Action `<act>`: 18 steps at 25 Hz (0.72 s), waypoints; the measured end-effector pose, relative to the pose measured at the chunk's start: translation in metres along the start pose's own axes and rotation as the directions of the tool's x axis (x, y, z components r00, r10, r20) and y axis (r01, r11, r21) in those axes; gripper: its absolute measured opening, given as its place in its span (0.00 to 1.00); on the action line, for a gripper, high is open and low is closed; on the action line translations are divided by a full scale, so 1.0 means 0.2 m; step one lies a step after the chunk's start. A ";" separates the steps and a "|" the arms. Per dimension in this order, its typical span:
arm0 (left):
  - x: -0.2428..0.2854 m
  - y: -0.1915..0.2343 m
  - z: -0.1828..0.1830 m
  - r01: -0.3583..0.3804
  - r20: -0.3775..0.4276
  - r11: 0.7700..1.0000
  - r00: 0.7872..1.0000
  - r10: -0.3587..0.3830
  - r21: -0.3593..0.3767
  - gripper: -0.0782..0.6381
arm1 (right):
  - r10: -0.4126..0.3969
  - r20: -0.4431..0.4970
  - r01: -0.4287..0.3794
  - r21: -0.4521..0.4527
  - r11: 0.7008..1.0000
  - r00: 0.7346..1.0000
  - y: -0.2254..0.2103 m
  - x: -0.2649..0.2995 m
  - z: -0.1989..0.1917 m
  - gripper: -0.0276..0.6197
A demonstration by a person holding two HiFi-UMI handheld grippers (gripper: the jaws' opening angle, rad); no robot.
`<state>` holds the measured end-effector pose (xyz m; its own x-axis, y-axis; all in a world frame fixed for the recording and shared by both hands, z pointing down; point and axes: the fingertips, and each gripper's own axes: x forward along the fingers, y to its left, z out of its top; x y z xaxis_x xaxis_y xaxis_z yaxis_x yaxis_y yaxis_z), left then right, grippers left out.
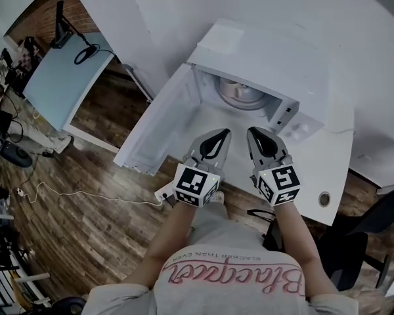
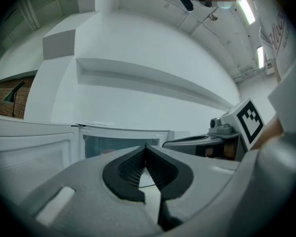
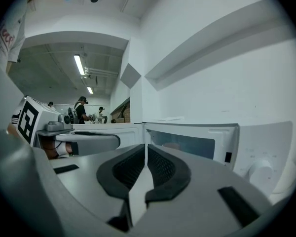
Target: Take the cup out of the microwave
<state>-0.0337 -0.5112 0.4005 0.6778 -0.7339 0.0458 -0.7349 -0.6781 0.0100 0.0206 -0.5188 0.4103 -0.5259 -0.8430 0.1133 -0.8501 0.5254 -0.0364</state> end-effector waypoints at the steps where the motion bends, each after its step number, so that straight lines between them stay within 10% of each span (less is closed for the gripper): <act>1: 0.02 0.02 0.00 0.003 -0.003 1.000 1.000 -0.003 0.001 0.12 | -0.007 -0.003 0.007 0.000 1.000 1.000 -0.02 0.03 -0.01 0.06; 18: 0.18 0.30 -0.09 0.063 -0.032 0.998 0.997 -0.064 -0.019 0.12 | -0.128 -0.104 0.131 0.023 0.991 0.986 -0.29 0.52 -0.20 0.24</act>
<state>-0.0528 -0.5774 0.4216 0.7220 -0.6876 0.0767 -0.6910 -0.7221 0.0314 0.0165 -0.6318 0.4642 -0.4073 -0.8866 0.2193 -0.9119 0.4080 -0.0444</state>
